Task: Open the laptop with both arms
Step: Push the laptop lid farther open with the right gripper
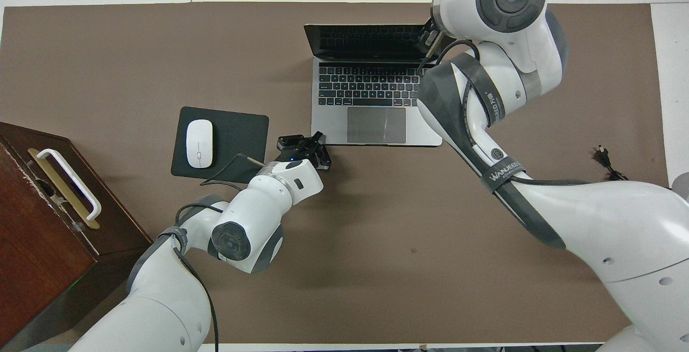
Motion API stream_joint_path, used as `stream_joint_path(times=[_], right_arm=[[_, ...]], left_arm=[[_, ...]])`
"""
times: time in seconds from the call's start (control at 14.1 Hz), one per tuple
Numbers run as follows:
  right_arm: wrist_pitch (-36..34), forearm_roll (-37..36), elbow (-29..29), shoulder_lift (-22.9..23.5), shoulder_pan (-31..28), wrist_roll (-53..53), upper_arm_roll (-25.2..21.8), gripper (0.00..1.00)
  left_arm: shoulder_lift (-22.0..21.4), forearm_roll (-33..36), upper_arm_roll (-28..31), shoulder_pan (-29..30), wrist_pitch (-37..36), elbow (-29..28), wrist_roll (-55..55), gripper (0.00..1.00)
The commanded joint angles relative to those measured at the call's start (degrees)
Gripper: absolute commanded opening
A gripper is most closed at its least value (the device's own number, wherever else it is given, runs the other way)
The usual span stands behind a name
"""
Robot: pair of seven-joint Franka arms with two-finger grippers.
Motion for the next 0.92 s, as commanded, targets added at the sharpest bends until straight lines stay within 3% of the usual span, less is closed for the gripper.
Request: stream_joint_path(times=[0.0, 0.85], right_arm=[[-3.73, 2.32, 2.28, 0.97, -0.54, -2.14, 0.87, 1.0], [-14.82, 7.84, 2.19, -4.12, -0.46, -1.61, 1.05, 1.0]], left_arm=[[3.97, 0.42, 0.18, 0.28, 0.03, 1.1, 0.3, 0.0], [3.97, 0.77, 0.27, 0.8, 0.03, 1.27, 0.38, 0.0]])
